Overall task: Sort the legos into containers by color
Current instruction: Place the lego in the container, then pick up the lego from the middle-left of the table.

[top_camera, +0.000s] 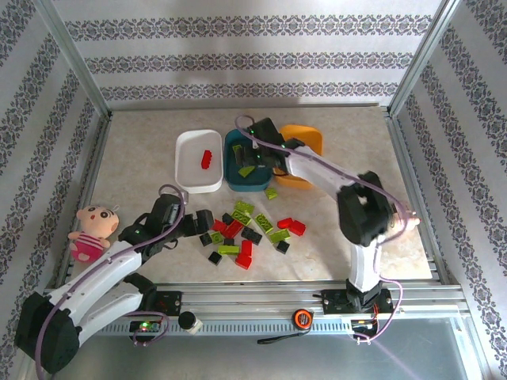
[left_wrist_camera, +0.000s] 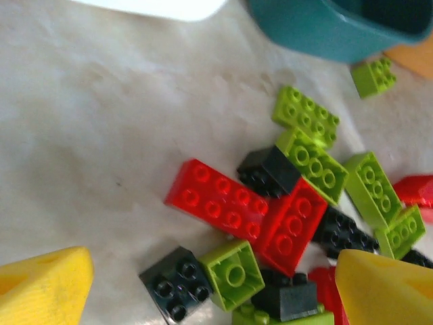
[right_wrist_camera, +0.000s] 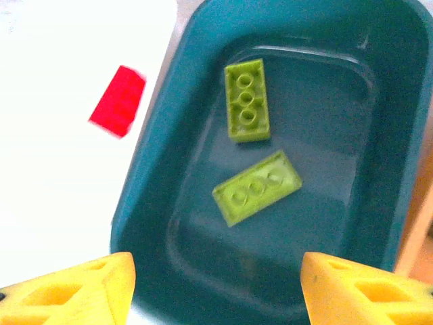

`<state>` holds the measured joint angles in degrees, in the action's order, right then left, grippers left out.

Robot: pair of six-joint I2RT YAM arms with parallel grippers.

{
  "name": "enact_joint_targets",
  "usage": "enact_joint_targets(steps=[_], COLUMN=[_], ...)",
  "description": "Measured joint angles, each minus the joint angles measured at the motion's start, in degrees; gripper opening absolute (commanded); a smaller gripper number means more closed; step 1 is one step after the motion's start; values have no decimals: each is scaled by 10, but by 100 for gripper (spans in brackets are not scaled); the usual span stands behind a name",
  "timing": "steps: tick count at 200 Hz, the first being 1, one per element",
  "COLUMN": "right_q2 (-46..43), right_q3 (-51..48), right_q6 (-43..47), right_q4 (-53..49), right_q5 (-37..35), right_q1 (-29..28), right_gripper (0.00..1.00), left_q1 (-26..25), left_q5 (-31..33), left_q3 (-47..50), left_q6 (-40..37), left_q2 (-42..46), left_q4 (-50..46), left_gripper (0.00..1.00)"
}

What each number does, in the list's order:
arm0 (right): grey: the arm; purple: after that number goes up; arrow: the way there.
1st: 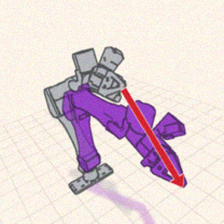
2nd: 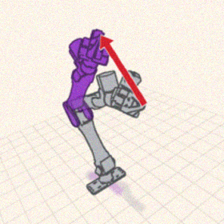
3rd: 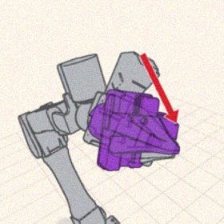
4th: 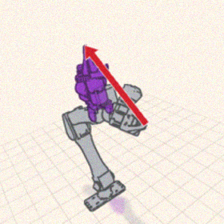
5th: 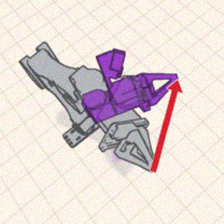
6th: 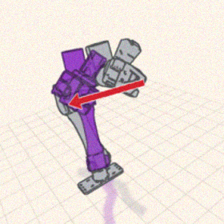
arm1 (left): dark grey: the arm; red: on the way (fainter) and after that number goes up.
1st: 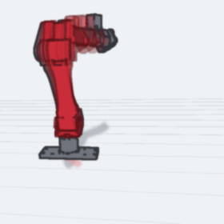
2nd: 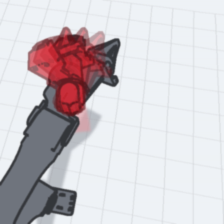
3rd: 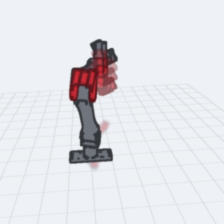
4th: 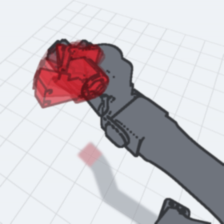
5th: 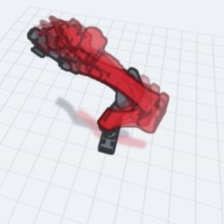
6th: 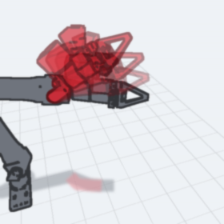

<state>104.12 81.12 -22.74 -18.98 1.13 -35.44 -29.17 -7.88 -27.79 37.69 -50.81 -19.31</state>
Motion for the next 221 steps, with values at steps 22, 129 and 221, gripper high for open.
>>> enact_joint_targets(steps=[22,129,221], right_q2=[-90,-240,-299], right_q3=[-116,-311,-328], right_q6=[-3,-26,-28], right_q4=[32,64,73], right_q5=[-6,-33,-32], right_q1=[-17,5,24], right_gripper=[67,68,68], left_q1=[-63,-300,-301], left_q5=[12,117,129], left_q3=[-3,-11,-47], left_q6=[-2,47,31], left_q2=[-1,-120,-232], left_q4=[-19,-104,-65], left_gripper=[87,62,30])
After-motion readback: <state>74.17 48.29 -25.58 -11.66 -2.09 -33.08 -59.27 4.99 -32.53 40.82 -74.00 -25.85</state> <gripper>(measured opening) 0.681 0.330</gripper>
